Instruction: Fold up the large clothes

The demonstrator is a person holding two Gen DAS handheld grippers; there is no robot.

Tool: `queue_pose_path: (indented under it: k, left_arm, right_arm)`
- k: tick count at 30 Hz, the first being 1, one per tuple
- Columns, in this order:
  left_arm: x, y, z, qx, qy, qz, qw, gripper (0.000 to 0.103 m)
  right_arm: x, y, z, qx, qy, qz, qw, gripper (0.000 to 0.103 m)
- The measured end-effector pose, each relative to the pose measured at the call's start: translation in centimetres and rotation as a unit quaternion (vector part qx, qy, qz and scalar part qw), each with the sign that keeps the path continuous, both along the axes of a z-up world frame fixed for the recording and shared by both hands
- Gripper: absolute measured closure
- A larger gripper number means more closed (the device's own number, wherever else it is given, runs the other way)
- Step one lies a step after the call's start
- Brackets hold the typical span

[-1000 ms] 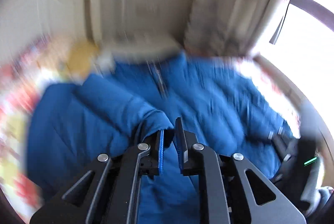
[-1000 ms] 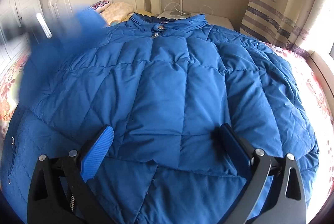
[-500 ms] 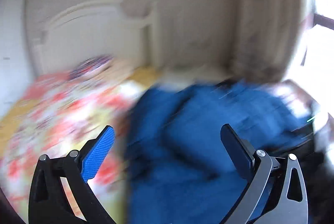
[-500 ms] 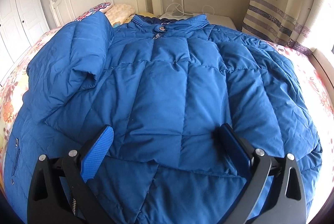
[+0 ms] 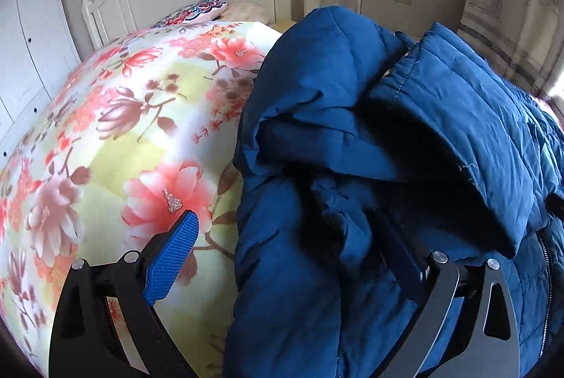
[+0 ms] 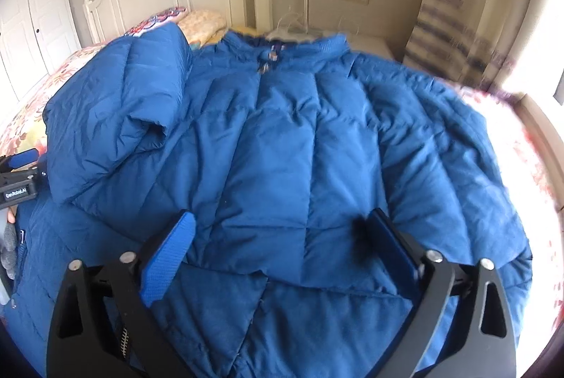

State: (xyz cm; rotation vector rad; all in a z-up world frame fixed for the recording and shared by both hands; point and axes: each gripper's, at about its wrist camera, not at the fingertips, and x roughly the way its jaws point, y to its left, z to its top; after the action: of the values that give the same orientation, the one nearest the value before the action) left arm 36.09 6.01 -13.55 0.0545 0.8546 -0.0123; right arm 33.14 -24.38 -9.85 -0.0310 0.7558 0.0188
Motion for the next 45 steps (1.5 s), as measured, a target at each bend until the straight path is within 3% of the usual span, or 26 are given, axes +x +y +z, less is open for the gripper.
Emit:
queue_pose_path:
  k: [3,5,8,10,13,17,20,21,22,23,25,26,28,29,30,32,35,38,45]
  left_arm:
    - [0.2,0.7,-0.3,-0.008,0.002,0.000,1.0000,0.006]
    - [0.4,0.9,-0.4,-0.013,0.003,0.001,0.9999,0.005]
    - [-0.2,0.8,0.0,-0.023,0.004,0.000,0.9997,0.005]
    - [-0.1,1.1,-0.1,-0.030,0.005,0.002,0.9995,0.004]
    - [-0.1,1.3,-0.2,-0.038,0.008,0.002,0.9992,0.004]
    - [0.0,1.6,-0.3,-0.050,0.011,0.000,0.9987,0.004]
    - [-0.1,1.7,-0.3,-0.055,0.012,-0.002,0.9984,0.004]
    - [-0.1,1.8,-0.3,-0.057,0.012,-0.003,0.9983,0.004]
    - [-0.1,1.8,-0.3,-0.059,0.012,-0.003,0.9982,0.004]
    - [0.0,1.8,-0.3,-0.060,0.013,-0.003,0.9981,0.004]
    - [0.0,1.8,-0.3,-0.062,0.014,-0.003,0.9980,0.004]
    - [0.0,1.8,-0.3,-0.062,0.014,-0.003,0.9980,0.004]
    - [-0.1,1.8,-0.3,-0.062,0.013,-0.003,0.9980,0.004]
    - [-0.1,1.8,-0.3,-0.063,0.014,-0.003,0.9979,0.004]
    - [-0.1,1.8,-0.3,-0.063,0.014,-0.003,0.9979,0.004]
    - [0.0,1.8,-0.3,-0.062,0.014,-0.003,0.9980,0.004]
    - [-0.1,1.8,-0.3,-0.062,0.014,-0.003,0.9980,0.004]
    - [-0.1,1.8,-0.3,-0.062,0.014,-0.003,0.9980,0.004]
    - [0.0,1.9,-0.4,-0.066,0.016,-0.003,0.9977,0.004]
  right_arm:
    - [-2.0,3.6,1.5,-0.054,-0.061,0.067,0.994,0.015]
    - [-3.5,7.7,2.1,-0.113,-0.091,0.139,0.979,0.015]
    - [-3.9,12.8,1.6,-0.193,-0.090,0.217,0.953,0.014]
    - [-3.4,14.7,1.1,-0.212,-0.086,0.244,0.942,0.015]
    - [-1.6,15.9,0.5,-0.212,-0.074,0.261,0.939,0.017]
    - [1.0,14.5,0.8,-0.125,-0.037,0.264,0.956,0.044]
    - [1.5,10.5,2.6,0.030,-0.037,0.233,0.971,0.081]
    - [1.9,8.3,3.2,0.100,-0.039,0.209,0.972,0.082]
    - [2.3,5.2,3.4,0.195,-0.040,0.180,0.963,0.082]
    - [2.5,2.3,3.4,0.257,-0.045,0.145,0.954,0.083]
    - [2.8,-2.1,2.8,0.313,-0.046,0.064,0.947,0.084]
    - [2.7,-3.7,2.4,0.325,-0.043,0.031,0.944,0.083]
    - [2.4,-6.7,1.6,0.316,-0.035,-0.033,0.948,0.066]
    - [2.3,-7.7,1.2,0.319,-0.028,-0.053,0.946,0.043]
    - [2.1,-8.5,0.8,0.338,-0.022,-0.060,0.939,0.034]
    - [1.8,-9.0,0.4,0.353,-0.023,-0.056,0.934,0.034]
    - [1.8,-7.9,0.4,0.337,-0.015,-0.027,0.941,0.033]
    - [2.7,-7.2,-0.3,0.344,-0.008,-0.033,0.938,0.032]
    - [4.9,-9.8,-1.3,0.393,-0.023,-0.093,0.915,0.036]
